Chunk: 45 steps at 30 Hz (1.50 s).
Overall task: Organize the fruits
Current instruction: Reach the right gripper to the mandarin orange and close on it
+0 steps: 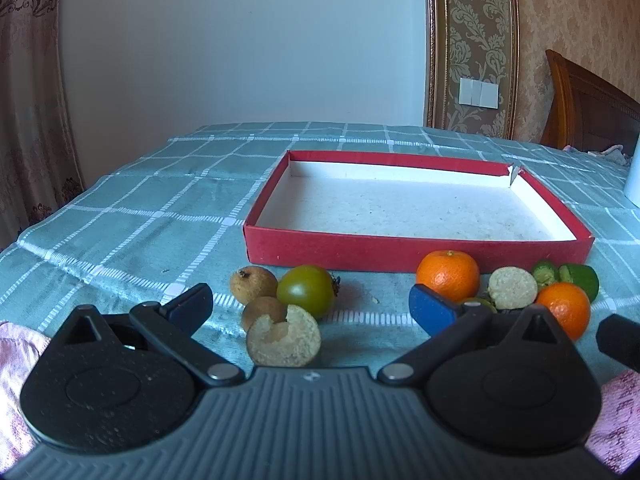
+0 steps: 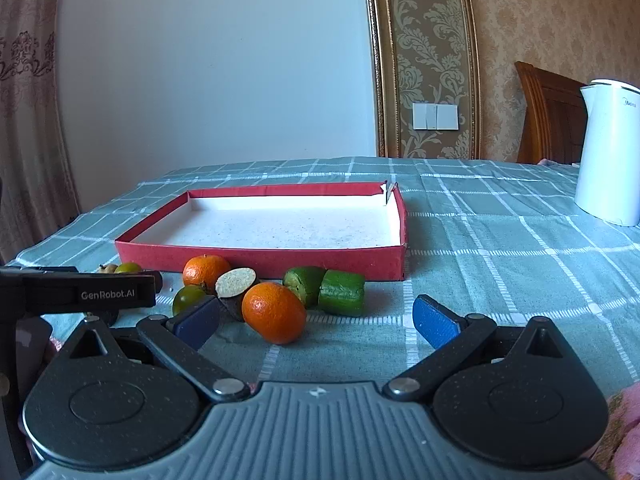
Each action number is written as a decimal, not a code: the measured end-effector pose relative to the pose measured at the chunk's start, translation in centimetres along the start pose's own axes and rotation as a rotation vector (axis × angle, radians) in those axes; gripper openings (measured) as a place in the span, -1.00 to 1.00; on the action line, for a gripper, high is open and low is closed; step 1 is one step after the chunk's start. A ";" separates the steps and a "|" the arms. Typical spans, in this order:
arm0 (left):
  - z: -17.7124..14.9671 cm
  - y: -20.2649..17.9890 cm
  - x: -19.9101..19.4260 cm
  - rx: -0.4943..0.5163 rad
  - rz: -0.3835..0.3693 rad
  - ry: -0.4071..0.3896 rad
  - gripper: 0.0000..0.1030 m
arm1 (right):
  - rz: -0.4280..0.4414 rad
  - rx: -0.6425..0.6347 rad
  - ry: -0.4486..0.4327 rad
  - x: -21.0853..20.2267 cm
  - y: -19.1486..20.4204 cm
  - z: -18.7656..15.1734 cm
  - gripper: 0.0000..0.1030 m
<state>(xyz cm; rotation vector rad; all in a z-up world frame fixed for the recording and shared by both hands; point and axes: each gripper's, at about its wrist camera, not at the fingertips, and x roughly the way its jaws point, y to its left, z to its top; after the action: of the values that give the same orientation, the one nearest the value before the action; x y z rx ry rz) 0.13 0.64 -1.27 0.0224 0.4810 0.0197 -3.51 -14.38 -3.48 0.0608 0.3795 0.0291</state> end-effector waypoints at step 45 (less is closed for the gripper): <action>0.1 0.6 0.1 -0.030 -0.018 0.011 1.00 | 0.165 -0.150 0.067 3.0 -0.2 6.1 -0.28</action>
<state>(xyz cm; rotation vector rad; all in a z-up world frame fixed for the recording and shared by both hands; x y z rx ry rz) 0.23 1.26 -1.19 -0.0110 0.4919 0.0096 1.56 -14.77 1.03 -0.0575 0.4374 0.2225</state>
